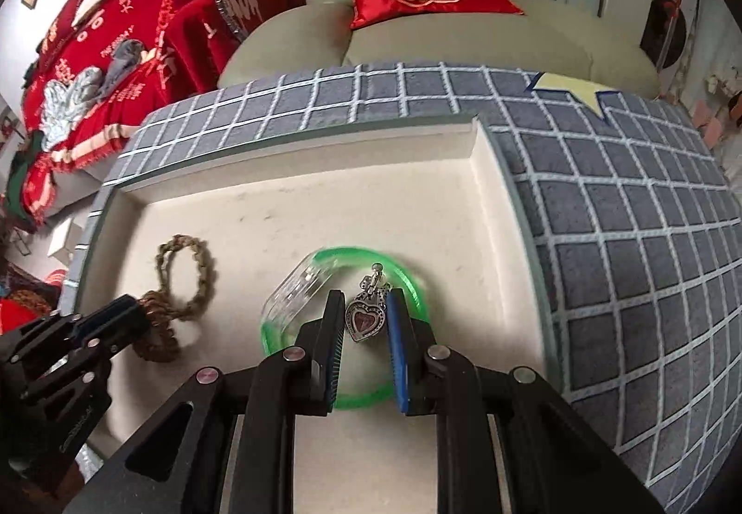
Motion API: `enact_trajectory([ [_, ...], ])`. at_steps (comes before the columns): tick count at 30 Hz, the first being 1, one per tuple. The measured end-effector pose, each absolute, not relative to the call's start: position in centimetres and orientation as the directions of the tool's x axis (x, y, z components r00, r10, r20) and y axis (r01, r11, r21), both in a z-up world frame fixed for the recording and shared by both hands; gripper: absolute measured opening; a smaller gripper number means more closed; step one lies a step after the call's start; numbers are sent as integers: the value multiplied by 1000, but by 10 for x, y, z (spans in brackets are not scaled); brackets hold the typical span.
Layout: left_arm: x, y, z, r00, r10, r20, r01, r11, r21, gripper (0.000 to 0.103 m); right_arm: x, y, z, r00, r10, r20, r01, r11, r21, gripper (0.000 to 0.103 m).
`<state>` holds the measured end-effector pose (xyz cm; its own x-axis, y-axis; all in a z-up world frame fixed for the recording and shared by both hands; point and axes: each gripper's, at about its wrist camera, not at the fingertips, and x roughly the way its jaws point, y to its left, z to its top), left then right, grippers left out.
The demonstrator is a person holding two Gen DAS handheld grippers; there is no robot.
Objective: Organize jewelry
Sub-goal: 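Carry the bead bracelet to the tray with the left tool while the right tool drops the pendant, then open the left tool to drop the brown bead bracelet in the tray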
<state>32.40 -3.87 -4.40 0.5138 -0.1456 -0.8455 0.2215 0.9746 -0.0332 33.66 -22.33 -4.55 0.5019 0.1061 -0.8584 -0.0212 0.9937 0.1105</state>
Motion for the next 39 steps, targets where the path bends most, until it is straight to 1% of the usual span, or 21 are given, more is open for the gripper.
enact_trajectory([
  [4,322,-41,-44,529,-129,-839,228,974,-6,28,335,-224,-45,503,112,-857,-20,993,119,21],
  [5,322,-41,-44,531,-129,-837,230,973,-4,28,335,-224,-44,500,117,-858,-24,992,121,24],
  [6,321,-41,-44,535,-129,-835,233,973,-2,28,334,-223,-44,499,122,-858,-26,992,125,35],
  [7,321,-40,-44,538,-130,-833,232,973,-2,28,333,-223,-42,505,123,-854,-25,991,128,41],
  [8,320,-40,-43,540,-131,-831,231,973,-4,28,332,-223,-40,512,124,-850,-24,991,130,44],
  [9,320,-40,-43,540,-135,-831,232,973,-8,28,331,-224,-37,517,136,-845,-24,989,144,51],
  [10,319,-39,-43,540,-142,-830,234,972,-15,28,330,-224,-36,520,144,-842,-23,988,155,56],
  [11,318,-39,-43,540,-146,-829,235,972,-18,28,329,-224,-33,525,155,-837,-23,985,168,64],
  [12,318,-39,-43,540,-147,-829,236,971,-19,28,326,-225,-30,532,166,-830,-22,983,182,66],
  [14,317,-39,-42,541,-148,-828,236,971,-19,28,322,-225,-24,544,188,-818,-24,978,209,67],
  [17,316,-39,-42,542,-143,-828,229,973,-18,28,310,-225,-14,565,215,-796,-26,970,243,75],
  [27,312,-38,-40,554,-122,-823,219,976,3,29,257,-236,9,616,251,-747,-19,952,305,76],
  [35,313,-36,-38,556,-136,-820,222,975,-10,29,220,-250,13,632,274,-725,10,932,361,76],
  [39,312,-37,-34,563,-146,-813,223,975,-20,29,209,-249,11,636,268,-724,18,932,361,76],
])
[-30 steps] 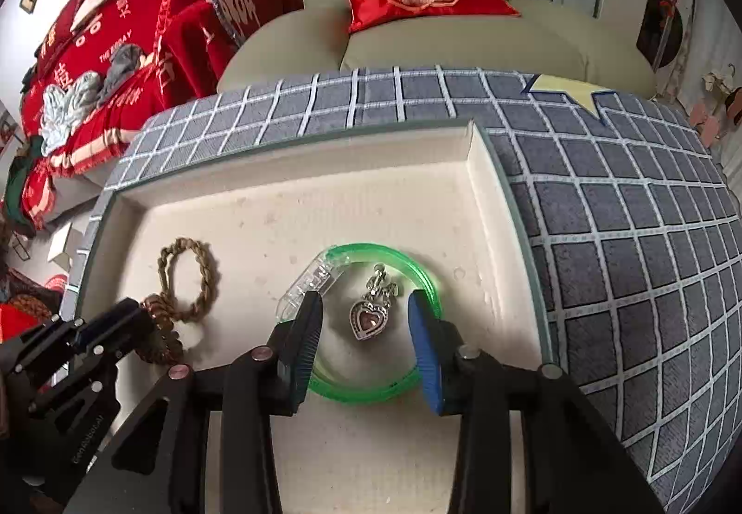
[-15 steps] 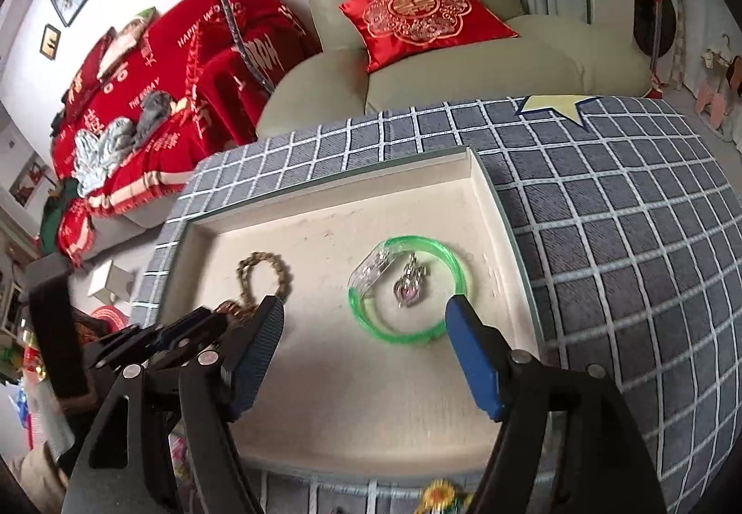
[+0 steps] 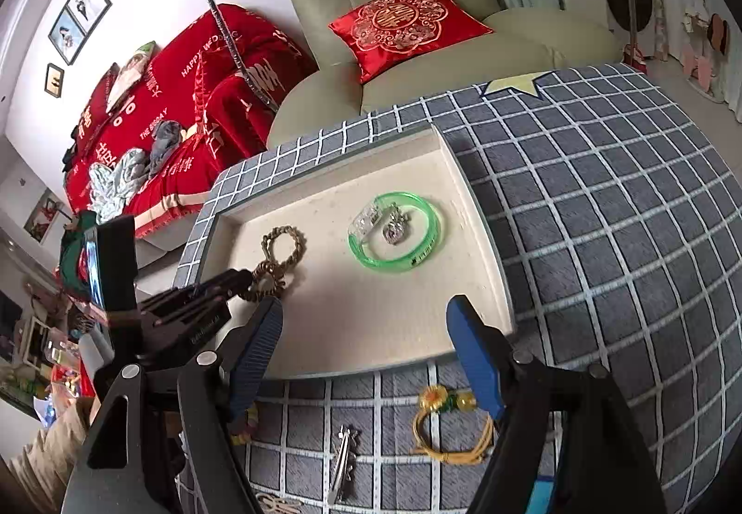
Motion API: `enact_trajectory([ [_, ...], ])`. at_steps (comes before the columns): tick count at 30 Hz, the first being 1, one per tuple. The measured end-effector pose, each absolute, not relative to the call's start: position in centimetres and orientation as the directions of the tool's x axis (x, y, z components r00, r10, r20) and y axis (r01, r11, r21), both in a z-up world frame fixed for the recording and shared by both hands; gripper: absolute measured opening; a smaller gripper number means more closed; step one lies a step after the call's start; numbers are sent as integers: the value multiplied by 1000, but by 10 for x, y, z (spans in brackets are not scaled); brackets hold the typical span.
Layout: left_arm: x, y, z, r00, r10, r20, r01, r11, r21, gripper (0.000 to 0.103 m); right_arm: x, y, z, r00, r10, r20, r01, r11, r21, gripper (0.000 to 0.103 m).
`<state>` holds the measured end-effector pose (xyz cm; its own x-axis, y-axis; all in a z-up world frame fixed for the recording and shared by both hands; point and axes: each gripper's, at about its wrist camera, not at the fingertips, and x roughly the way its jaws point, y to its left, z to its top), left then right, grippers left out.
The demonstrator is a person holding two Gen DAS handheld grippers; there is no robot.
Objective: Organize jewelry
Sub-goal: 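Open the left tool to drop the brown bead bracelet in the tray, then move the left tool toward the beaded bracelet while the right tool nears the yellow cord bracelet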
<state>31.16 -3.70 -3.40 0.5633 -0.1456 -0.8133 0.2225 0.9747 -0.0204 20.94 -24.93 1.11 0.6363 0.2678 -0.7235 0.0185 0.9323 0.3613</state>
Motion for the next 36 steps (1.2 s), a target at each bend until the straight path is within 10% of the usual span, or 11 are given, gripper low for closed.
enact_trajectory([
  [6,305,-38,-22,586,-172,-792,242,970,-32,29,193,-249,8,634,278,-721,11,930,369,80],
  [8,302,-37,-19,594,-166,-787,236,971,-27,103,188,-249,7,637,281,-718,13,927,375,81],
  [15,287,-26,6,646,-148,-749,199,980,-22,103,171,-252,8,656,280,-701,25,920,391,103],
  [36,180,21,-15,582,-140,-801,132,988,-77,103,99,-252,1,624,249,-741,18,943,332,103],
])
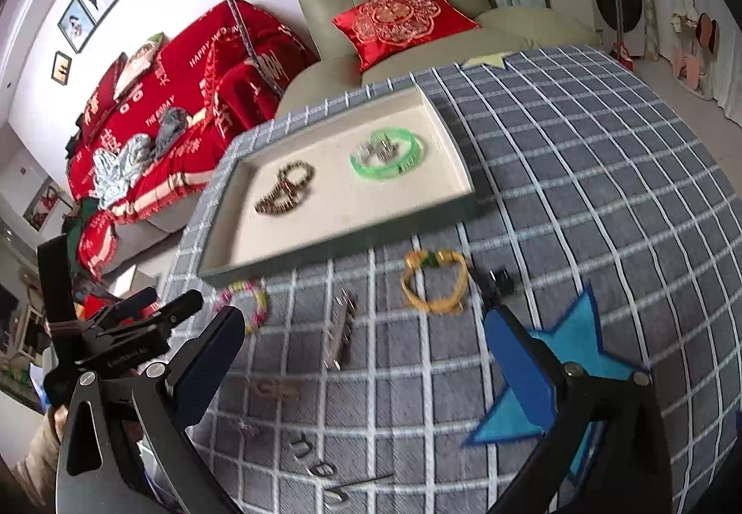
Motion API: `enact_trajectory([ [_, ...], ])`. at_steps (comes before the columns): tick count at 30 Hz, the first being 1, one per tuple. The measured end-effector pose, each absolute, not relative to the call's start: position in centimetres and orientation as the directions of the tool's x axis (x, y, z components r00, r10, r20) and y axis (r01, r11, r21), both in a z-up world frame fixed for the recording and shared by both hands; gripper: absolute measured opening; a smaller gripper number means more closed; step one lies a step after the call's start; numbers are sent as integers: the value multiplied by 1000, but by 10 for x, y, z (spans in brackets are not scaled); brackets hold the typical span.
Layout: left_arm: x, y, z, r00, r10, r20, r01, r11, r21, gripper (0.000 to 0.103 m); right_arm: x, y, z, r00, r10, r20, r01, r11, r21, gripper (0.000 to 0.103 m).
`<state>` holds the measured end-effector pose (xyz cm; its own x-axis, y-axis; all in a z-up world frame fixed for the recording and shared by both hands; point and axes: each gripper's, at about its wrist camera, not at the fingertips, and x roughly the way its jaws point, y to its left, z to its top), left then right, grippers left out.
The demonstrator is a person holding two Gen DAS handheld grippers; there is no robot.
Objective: Organize jewelry
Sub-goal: 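Move the left tool toward the beaded bracelet while the right tool nears the yellow cord bracelet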
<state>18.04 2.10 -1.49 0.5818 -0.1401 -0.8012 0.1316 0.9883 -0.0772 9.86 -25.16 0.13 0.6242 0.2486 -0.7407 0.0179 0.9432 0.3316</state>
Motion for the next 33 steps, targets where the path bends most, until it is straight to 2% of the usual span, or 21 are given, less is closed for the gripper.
enact_trajectory([
  [9,168,17,-33,552,-120,-825,93,992,-82,103,83,-271,-21,590,187,-786,91,951,295,103],
  [18,175,17,-46,525,-92,-846,35,996,-87,103,98,-293,-42,548,61,-834,137,977,161,103],
  [26,181,18,-53,509,-87,-857,2,995,-100,103,113,-295,-53,544,1,-839,117,990,76,102],
  [31,188,13,-57,501,-83,-861,-7,995,-100,103,128,-292,-56,545,-27,-838,104,994,36,90],
  [33,191,11,-59,500,-77,-863,-8,996,-93,103,135,-291,-57,547,-37,-836,99,995,20,79],
])
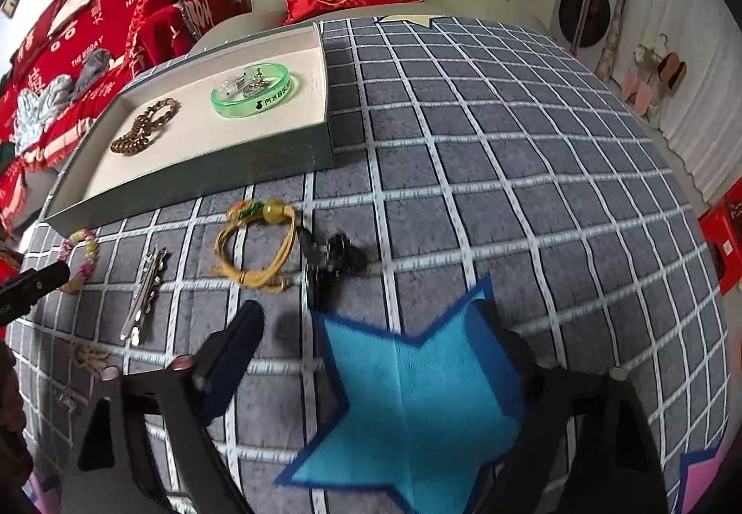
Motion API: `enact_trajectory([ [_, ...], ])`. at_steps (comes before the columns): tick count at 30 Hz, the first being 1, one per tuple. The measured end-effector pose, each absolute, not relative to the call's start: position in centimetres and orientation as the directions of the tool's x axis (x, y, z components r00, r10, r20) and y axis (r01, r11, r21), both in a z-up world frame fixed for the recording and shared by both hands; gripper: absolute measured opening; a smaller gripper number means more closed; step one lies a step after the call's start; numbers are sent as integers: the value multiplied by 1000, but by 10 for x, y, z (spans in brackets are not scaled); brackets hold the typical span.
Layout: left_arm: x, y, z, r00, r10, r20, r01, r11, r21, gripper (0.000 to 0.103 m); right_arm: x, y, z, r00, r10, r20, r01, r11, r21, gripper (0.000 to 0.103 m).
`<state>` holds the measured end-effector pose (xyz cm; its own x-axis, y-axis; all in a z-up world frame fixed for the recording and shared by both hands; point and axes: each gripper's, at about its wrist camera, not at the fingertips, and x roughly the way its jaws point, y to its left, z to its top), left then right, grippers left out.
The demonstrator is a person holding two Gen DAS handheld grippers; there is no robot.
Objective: Organize jewelry
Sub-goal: 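Move the left tool toward the beaded bracelet while the right tool nears the yellow cord bracelet, then grasp the pink-and-yellow beaded bracelet with the left tool while the right tool grasps the black claw clip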
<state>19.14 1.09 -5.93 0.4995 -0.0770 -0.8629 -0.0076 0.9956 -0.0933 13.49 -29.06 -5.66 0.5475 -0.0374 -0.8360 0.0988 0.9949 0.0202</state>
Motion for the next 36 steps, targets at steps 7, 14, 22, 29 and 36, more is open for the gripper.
enact_trajectory([
  [7,192,4,-62,504,-62,-861,15,998,-63,103,148,-283,-56,562,-39,-826,69,998,0,71],
  [14,190,-1,-58,522,-62,-851,50,998,-41,90,149,-276,-53,575,-39,-817,48,999,-14,30],
  [22,187,-5,-54,536,-76,-841,84,996,-37,58,139,-285,-40,588,-15,-809,70,997,32,27],
  [29,183,-2,-51,535,-128,-835,115,990,-78,25,127,-292,-29,595,33,-803,83,991,103,27],
  [36,173,7,-42,539,-194,-819,131,981,-146,25,114,-285,-14,614,73,-786,58,989,137,27],
])
